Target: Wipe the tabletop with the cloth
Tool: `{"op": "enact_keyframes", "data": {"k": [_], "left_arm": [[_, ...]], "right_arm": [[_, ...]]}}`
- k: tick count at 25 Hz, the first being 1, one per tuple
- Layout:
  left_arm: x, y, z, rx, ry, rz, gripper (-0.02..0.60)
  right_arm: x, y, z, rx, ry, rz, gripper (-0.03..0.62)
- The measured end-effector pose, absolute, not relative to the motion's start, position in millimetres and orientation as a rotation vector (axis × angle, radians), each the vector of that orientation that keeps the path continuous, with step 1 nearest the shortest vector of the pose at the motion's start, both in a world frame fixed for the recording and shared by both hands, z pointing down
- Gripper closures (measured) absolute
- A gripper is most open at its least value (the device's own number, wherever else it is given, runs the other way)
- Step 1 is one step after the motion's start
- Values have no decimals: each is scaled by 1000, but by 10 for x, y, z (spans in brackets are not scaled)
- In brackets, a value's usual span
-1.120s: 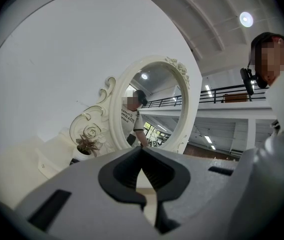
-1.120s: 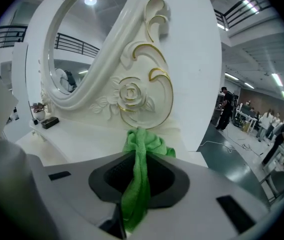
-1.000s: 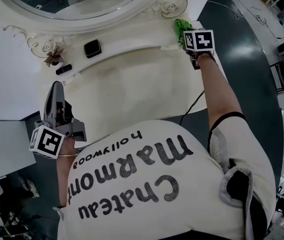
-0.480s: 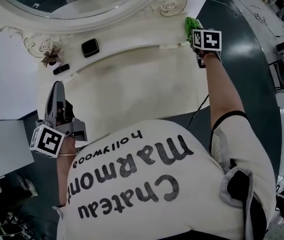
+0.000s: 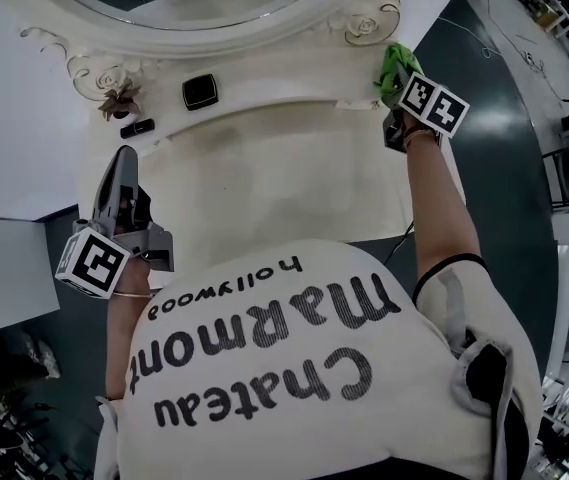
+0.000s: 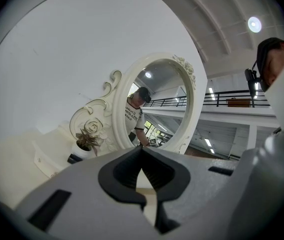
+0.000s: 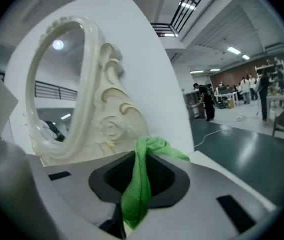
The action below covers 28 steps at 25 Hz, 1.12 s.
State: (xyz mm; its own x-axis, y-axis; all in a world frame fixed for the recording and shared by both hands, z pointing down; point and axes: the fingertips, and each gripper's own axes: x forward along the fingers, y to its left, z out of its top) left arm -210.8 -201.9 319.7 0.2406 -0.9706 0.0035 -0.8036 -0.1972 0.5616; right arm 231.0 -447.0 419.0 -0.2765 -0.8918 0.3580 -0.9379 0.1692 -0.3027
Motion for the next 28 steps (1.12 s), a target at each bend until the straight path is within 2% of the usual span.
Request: {"op": "enact_keyframes", "data": {"k": [7,14,19,28], "left_arm": [[-2098,-2089,3213,2079,-1620,-488,574],[-2231,-1990,3244,2041,-1666,-505,574],[-2376,-1903,3261,1993,-1709,-529,573],[-2374,-1935,3244,1987,-1671,-620,573]], "right_arm": [[504,-3996,3825,1303,-2785,778,507],[-614,-3557,4007,894,-2822,646,507],[-876,-3422,4517,744,-2613,393,510],[-754,-3480,4574,807,-2584,389,513]]}}
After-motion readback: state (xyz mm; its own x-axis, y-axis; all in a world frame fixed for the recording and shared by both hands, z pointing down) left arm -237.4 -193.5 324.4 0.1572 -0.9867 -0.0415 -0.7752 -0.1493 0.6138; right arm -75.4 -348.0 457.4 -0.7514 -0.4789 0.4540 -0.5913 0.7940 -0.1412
